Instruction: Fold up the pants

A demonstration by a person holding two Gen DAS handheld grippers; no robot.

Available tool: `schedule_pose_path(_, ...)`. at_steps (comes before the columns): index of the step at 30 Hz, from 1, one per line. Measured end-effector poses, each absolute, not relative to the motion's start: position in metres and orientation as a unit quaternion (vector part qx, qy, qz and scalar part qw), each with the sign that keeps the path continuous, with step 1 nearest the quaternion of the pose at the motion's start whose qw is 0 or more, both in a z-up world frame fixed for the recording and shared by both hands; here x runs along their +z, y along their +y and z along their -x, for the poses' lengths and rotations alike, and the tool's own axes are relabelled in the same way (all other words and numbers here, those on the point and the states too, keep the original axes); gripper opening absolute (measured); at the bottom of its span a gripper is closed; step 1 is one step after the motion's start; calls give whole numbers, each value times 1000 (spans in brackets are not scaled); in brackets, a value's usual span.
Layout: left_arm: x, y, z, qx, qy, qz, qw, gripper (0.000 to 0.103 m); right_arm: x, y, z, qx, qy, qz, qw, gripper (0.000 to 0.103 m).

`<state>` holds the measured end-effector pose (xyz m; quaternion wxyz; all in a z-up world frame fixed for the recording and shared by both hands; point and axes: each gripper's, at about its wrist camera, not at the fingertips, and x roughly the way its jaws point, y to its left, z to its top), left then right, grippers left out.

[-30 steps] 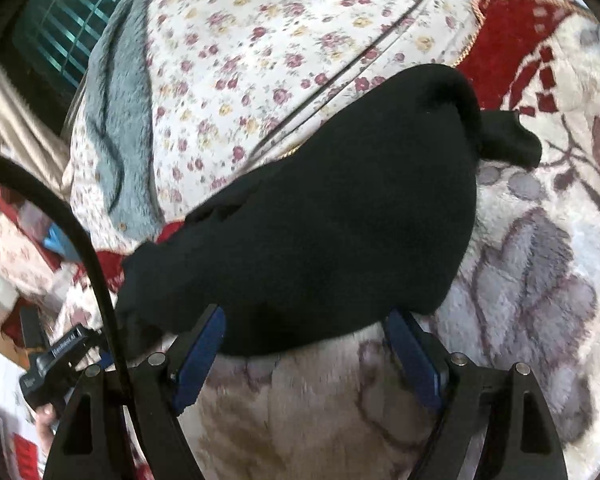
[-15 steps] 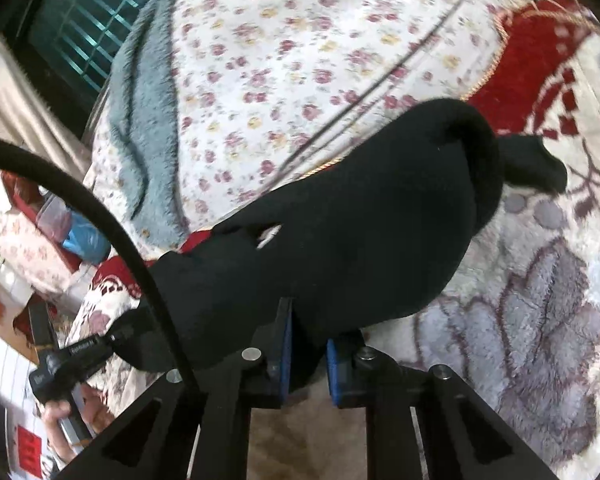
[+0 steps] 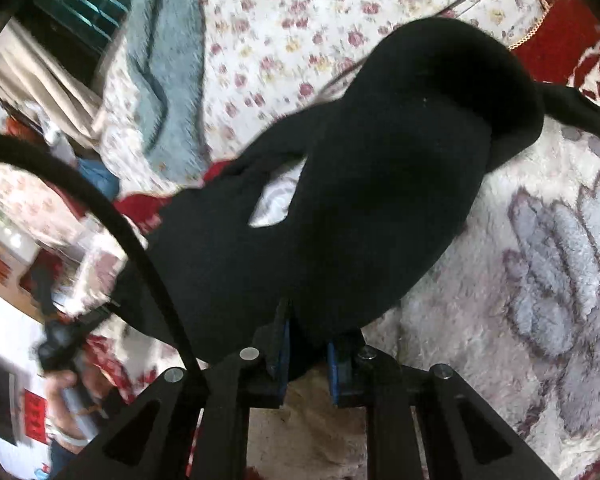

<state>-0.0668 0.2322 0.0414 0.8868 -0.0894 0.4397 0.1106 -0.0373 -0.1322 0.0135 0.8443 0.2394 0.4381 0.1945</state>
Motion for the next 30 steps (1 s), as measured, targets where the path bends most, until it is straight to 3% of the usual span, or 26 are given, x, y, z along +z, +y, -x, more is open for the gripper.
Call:
schedule_pose_path(4, 59, 235, 78, 122, 430, 88, 890, 27, 25, -174, 48, 167, 412, -261, 857, 36)
schedule_pose_path(8, 84, 230, 97, 152, 389, 56, 907, 32, 34, -223, 58, 107, 386, -267, 877, 38)
schedule_pose_path(10, 94, 227, 101, 142, 381, 54, 912, 32, 36, -235, 53, 84, 388, -246, 884, 38)
schedule_pose_path(13, 106, 212, 100, 115, 378, 58, 917, 32, 30, -244, 30, 84, 409, -193, 888, 48)
schedule_pose_path(17, 109, 178, 86, 61, 389, 70, 916, 32, 24, -232, -9, 88, 398, -128, 904, 48)
schedule_pose_path(18, 108, 167, 83, 48, 394, 69, 915, 32, 22, -231, -15, 86, 388, -126, 909, 47)
schedule_pose_path(19, 106, 154, 79, 32, 399, 66, 914, 32, 19, -233, -22, 89, 380, -139, 910, 35)
schedule_pose_path(20, 104, 140, 76, 17, 402, 60, 913, 32, 13, -240, -31, 102, 375, -176, 904, 18)
schedule_pose_path(22, 99, 113, 72, -6, 411, 39, 911, 32, 11, -248, -36, 104, 366, -221, 898, 6)
schedule_pose_path(25, 92, 85, 69, -41, 419, 28, 907, 32, 31, -257, -14, 115, 329, -255, 902, 4)
schedule_pose_path(30, 88, 57, 66, -83, 421, 29, 903, 32, 99, -258, 47, 91, 303, -210, 925, 4)
